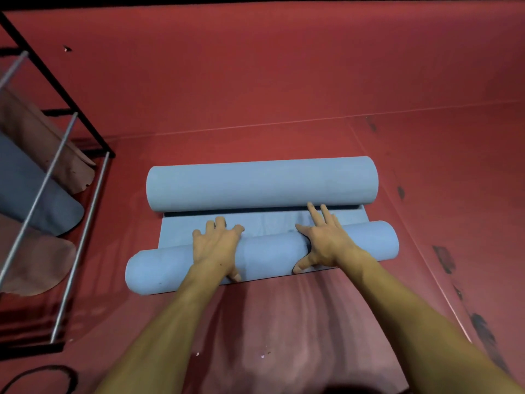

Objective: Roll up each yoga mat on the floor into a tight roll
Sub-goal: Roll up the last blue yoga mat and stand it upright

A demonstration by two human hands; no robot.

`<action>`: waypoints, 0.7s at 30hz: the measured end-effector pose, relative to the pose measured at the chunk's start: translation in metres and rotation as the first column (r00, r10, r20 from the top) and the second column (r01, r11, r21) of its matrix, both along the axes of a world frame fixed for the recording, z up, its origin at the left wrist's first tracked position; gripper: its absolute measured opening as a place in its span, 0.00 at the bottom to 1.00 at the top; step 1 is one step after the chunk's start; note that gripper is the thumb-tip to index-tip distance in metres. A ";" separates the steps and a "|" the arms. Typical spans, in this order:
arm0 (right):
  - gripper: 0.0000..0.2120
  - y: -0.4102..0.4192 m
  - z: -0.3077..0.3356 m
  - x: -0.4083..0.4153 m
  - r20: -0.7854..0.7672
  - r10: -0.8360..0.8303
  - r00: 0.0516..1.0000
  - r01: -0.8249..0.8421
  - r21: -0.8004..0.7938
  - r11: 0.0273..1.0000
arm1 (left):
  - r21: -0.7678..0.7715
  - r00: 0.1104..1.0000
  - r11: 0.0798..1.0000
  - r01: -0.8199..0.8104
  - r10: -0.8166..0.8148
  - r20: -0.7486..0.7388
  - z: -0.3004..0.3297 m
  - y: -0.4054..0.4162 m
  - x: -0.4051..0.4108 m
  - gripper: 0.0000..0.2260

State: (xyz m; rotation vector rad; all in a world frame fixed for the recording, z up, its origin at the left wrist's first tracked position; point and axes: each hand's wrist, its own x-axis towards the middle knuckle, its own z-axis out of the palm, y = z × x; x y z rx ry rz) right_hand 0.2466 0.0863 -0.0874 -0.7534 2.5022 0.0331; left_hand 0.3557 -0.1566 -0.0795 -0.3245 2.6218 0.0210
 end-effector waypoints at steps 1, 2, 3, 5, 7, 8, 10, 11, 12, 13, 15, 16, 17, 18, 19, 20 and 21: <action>0.62 -0.002 0.003 -0.001 0.014 -0.005 1.000 0.005 0.006 1.000 | 0.007 1.000 1.000 0.008 -0.008 -0.019 -0.001 0.002 -0.001 0.49; 0.63 -0.004 0.005 -0.001 0.033 -0.015 0.999 0.015 -0.001 1.000 | 0.023 1.000 1.000 0.011 -0.011 -0.024 -0.002 0.003 -0.002 0.46; 0.66 -0.005 0.006 -0.001 0.058 -0.039 0.998 0.040 -0.027 0.999 | 0.033 1.000 0.999 0.013 -0.012 -0.027 -0.003 0.002 -0.002 0.44; 0.70 -0.007 0.007 -0.001 0.103 -0.121 0.987 0.133 -0.116 0.984 | 0.053 0.999 0.998 0.015 -0.013 -0.032 -0.002 -0.001 -0.003 0.42; 0.66 -0.006 0.007 -0.003 0.123 -0.153 0.981 0.173 -0.177 0.969 | 0.102 1.000 0.995 0.015 -0.014 -0.007 -0.002 0.000 -0.006 0.41; 0.61 -0.005 0.007 -0.004 0.127 -0.139 0.982 0.160 -0.179 0.971 | 0.123 1.000 0.992 0.015 -0.018 0.021 -0.003 0.002 -0.006 0.40; 0.54 -0.004 0.005 -0.005 0.126 -0.092 0.988 0.111 -0.154 0.982 | 0.126 0.998 0.992 0.014 -0.022 0.060 -0.006 0.009 -0.005 0.40; 0.53 -0.004 0.005 -0.005 0.115 -0.077 0.990 0.092 -0.131 0.987 | 0.114 0.998 0.993 0.012 -0.019 0.062 -0.008 0.012 -0.004 0.41; 0.52 -0.005 0.006 -0.005 0.095 -0.069 0.993 0.079 -0.106 0.991 | 0.101 0.999 0.995 0.005 -0.010 0.050 -0.010 0.013 -0.004 0.43; 0.52 -0.006 0.005 -0.006 0.068 -0.058 0.996 0.064 -0.082 0.995 | 0.090 1.000 0.996 -0.003 0.001 0.025 -0.012 0.013 -0.004 0.44; 0.52 -0.008 0.004 -0.007 0.032 -0.033 0.999 0.034 -0.048 0.998 | 0.087 1.000 0.996 -0.022 0.024 -0.019 -0.015 0.010 -0.004 0.44; 0.53 -0.009 0.004 -0.008 0.030 -0.031 0.999 0.032 -0.045 0.998 | 0.096 0.999 0.995 -0.031 0.034 -0.030 -0.015 0.008 -0.004 0.44; 0.52 -0.009 0.004 -0.009 0.039 -0.041 0.998 0.043 -0.049 0.998 | 0.105 0.999 0.994 -0.032 0.036 -0.039 -0.016 0.006 -0.005 0.44; 0.50 -0.010 0.005 -0.011 0.051 -0.057 0.997 0.060 -0.057 0.997 | 0.115 0.998 0.993 -0.029 0.035 -0.048 -0.015 0.005 -0.006 0.44; 0.48 -0.011 0.006 -0.013 0.058 -0.067 0.996 0.070 -0.061 0.996 | 0.132 0.997 0.991 -0.033 0.041 -0.062 -0.014 0.003 -0.008 0.45; 0.45 -0.012 0.007 -0.014 0.061 -0.068 0.996 0.071 -0.056 0.996 | 0.158 0.995 0.986 -0.047 0.060 -0.078 -0.013 0.002 -0.009 0.45; 0.44 -0.013 0.007 -0.016 0.060 -0.063 0.996 0.065 -0.046 0.997 | 0.187 0.992 0.980 -0.066 0.084 -0.090 -0.012 0.000 -0.010 0.46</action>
